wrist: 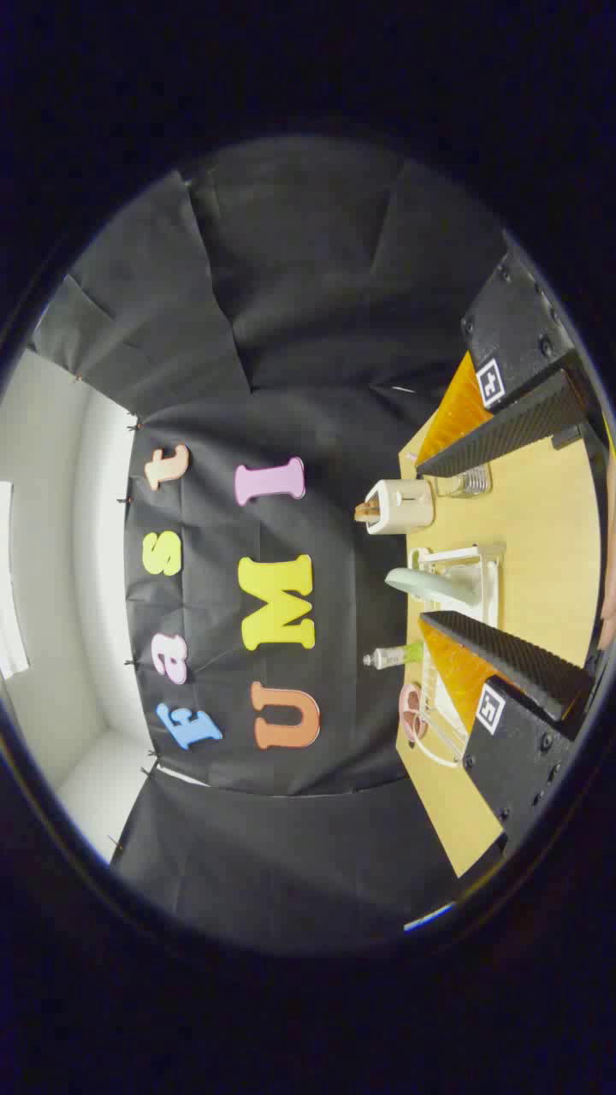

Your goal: Take the plate from the dish rack, then take the spoon from the basket and place it into the plate.

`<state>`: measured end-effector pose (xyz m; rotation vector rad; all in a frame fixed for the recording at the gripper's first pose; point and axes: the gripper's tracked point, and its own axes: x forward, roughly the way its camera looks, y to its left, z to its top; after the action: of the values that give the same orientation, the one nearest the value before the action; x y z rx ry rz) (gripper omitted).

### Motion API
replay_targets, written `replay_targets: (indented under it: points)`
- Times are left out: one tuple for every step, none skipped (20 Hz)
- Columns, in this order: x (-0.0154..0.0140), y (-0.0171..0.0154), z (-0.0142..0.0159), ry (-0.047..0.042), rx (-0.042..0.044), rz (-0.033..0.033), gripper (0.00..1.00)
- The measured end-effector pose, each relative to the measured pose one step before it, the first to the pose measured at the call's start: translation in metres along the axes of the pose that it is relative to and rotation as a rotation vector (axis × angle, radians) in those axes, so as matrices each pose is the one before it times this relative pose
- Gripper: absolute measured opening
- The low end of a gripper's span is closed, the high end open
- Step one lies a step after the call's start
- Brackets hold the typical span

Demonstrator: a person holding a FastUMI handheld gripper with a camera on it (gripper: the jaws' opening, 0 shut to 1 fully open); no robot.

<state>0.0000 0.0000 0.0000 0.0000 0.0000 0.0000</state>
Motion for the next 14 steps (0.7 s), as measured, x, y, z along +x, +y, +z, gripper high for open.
replay_targets:
  points:
    - [0.00114,-0.00105,-0.0007,0.00065,-0.00798,-0.00781,1.0]
    - [0.00067,-0.0004,0.0001,-0.00126,-0.00594,-0.00372,1.0]
    - [0.00115,-0.00061,-0.0009,0.00079,-0.00307,-0.00374,1.0]
    - [0.00091,-0.0003,-0.00018,0.00068,-0.00015,-0.00145,1.0]
    - [0.00044,-0.0008,-0.00202,0.00132,0.00148,-0.00045,1.0]
    - [0.00114,-0.00026,-0.00035,0.00338,0.00274,-0.00194,1.0]
    - [0.00027,-0.00069,-0.00207,0.00092,0.00302,-0.00096,1.0]
    - [0.00045,0.00032,-0.00024,0.00227,0.00099,0.00069,1.0]
    - [0.00148,0.00066,-0.00044,0.00279,0.00098,-0.00059,1.0]
    - [0.00099,0.0009,0.0004,0.00221,-0.00104,0.00007,1.0]
    - [0.00081,0.00037,-0.00044,-0.00136,-0.00049,-0.00109,1.0]
    - [0.00149,0.00042,0.00072,-0.00102,-0.00246,-0.0023,1.0]
    - [0.00195,0.00031,-0.00036,0.00026,-0.00156,-0.00323,1.0]
    - [0.00314,0.00157,0.0017,0.00244,-0.00038,0.00023,1.0]
